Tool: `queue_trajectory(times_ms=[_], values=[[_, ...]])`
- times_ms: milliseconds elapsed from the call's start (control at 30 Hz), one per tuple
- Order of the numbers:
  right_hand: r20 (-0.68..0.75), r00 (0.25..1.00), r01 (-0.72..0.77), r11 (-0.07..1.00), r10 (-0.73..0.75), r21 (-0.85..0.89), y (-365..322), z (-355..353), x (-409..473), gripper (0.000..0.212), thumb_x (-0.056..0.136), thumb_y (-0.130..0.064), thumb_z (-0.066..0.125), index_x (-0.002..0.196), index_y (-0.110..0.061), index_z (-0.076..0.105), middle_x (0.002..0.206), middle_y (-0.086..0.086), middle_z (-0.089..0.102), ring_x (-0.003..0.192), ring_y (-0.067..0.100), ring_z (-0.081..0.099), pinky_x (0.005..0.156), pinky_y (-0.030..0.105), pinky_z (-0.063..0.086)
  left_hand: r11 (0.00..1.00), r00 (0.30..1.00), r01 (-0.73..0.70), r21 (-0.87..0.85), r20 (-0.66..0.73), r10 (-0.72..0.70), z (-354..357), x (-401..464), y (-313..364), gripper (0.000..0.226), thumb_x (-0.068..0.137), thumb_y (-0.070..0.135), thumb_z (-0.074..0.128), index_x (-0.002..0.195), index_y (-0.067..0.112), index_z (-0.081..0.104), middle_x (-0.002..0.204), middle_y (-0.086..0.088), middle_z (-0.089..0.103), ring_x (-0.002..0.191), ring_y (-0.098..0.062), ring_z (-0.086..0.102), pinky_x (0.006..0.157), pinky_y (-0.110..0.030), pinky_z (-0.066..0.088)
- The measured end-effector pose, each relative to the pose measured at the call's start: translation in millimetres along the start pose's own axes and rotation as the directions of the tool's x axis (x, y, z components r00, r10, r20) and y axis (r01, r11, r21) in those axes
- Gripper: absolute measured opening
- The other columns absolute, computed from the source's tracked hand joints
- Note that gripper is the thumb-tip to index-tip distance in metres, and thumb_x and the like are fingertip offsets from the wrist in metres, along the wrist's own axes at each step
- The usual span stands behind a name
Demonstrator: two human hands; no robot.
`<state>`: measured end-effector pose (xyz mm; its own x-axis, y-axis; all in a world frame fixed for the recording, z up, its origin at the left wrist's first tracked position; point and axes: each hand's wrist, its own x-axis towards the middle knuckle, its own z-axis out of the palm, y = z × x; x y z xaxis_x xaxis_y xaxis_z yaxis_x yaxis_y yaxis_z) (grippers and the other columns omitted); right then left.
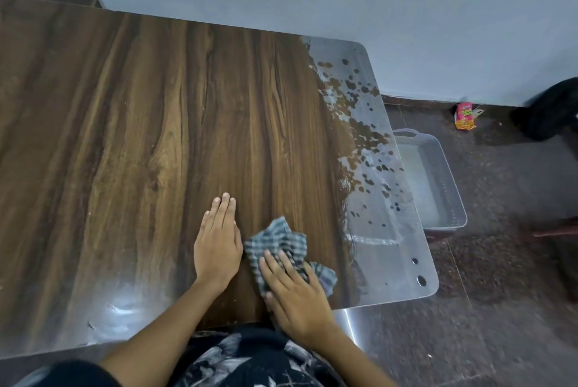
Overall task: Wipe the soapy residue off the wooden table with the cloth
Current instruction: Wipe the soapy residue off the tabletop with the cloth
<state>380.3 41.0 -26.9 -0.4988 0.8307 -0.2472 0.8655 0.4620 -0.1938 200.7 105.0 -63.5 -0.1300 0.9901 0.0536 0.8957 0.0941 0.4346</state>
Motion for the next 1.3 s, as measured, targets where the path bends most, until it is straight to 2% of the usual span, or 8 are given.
queue_trajectory(times_ms=[167,333,500,833,1033,1100,1200,1300], values=[[-0.029,0.983,-0.184,0.982,0.183,-0.033,79.2,-14.2,-4.3,0.053,0.101,-0.041,0.009,0.148,-0.022,0.022,0.153,-0.008,0.018,0.141,0.015,0.025,0.114,0.041,0.018,0.995,0.995,0.103,-0.016,-0.007,-0.103,12.4,-17.5,32.4,0.044,0.095,0.009,0.040,0.137,-0.001,0.038,0.146,-0.014,0.036,0.138,-0.025,0.029,0.112,-0.042,0.025],[-0.023,0.978,-0.207,0.977,0.209,0.057,60.1,-24.5,55.8,0.065,0.090,-0.044,-0.004,0.151,-0.022,0.004,0.158,-0.005,-0.001,0.145,0.020,-0.003,0.114,0.048,0.003,0.995,0.995,0.096,0.017,0.015,-0.096,27.0,-37.4,54.4,0.049,0.094,0.018,0.029,0.139,0.000,0.034,0.148,-0.013,0.033,0.139,-0.024,0.025,0.112,-0.040,0.023],[-0.062,0.998,0.012,1.000,-0.010,0.023,53.3,-1.3,-10.3,0.049,0.099,-0.036,0.021,0.144,-0.021,0.037,0.147,-0.007,0.039,0.138,0.012,0.031,0.111,0.041,0.023,0.998,0.998,0.040,0.039,0.042,-0.042,37.8,-53.8,79.7,0.061,0.088,0.025,0.016,0.142,0.001,0.029,0.150,-0.011,0.028,0.140,-0.018,0.018,0.113,-0.036,0.018],[-0.115,0.973,-0.197,0.980,0.198,0.015,160.7,-16.8,-42.4,0.051,0.099,-0.038,0.020,0.144,-0.021,0.036,0.147,-0.009,0.036,0.136,0.015,0.035,0.108,0.043,0.028,0.997,0.997,0.066,0.031,0.046,-0.067,59.9,-67.7,141.1,0.058,0.092,0.027,0.013,0.141,0.003,0.033,0.149,-0.009,0.029,0.139,-0.020,0.017,0.112,-0.037,0.016],[-0.018,0.968,-0.249,0.968,0.250,0.024,167.5,-43.6,41.5,0.080,0.077,-0.046,-0.018,0.151,-0.023,0.000,0.158,-0.006,0.000,0.145,0.019,-0.004,0.115,0.046,0.000,0.998,0.997,0.057,0.032,0.053,-0.059,61.6,-45.8,149.7,0.052,0.096,0.026,0.018,0.144,0.006,0.024,0.152,-0.006,0.020,0.138,-0.015,0.005,0.112,-0.033,0.007],[-0.018,0.967,-0.253,0.967,0.253,0.029,157.0,-46.1,57.6,0.076,0.082,-0.046,-0.014,0.151,-0.022,0.007,0.158,-0.004,0.006,0.145,0.021,0.004,0.114,0.048,0.007,0.999,0.997,0.048,0.021,0.062,-0.049,60.9,-20.7,152.3,0.050,0.099,0.025,0.022,0.145,0.007,0.018,0.154,-0.005,0.014,0.138,-0.013,-0.001,0.112,-0.030,0.003],[-0.079,0.984,-0.161,0.987,0.159,-0.018,155.1,-40.2,48.8,0.055,0.099,-0.042,0.010,0.143,-0.023,0.036,0.147,-0.006,0.039,0.135,0.019,0.037,0.106,0.046,0.035,1.000,0.997,0.030,-0.005,0.073,-0.030,59.4,24.5,155.0,0.052,0.100,0.023,0.024,0.147,0.010,0.006,0.156,-0.002,0.002,0.138,-0.011,-0.011,0.112,-0.027,-0.005],[-0.018,0.999,-0.047,0.999,0.047,-0.003,173.0,-42.0,33.4,0.049,0.100,-0.040,0.015,0.145,-0.026,0.029,0.146,-0.012,0.040,0.136,0.011,0.033,0.109,0.039,0.020,0.999,0.995,0.014,0.029,0.102,-0.017,56.9,73.0,155.3,0.053,0.100,0.023,0.021,0.148,0.011,0.000,0.157,-0.002,-0.004,0.143,-0.015,-0.010,0.112,-0.027,-0.007]])
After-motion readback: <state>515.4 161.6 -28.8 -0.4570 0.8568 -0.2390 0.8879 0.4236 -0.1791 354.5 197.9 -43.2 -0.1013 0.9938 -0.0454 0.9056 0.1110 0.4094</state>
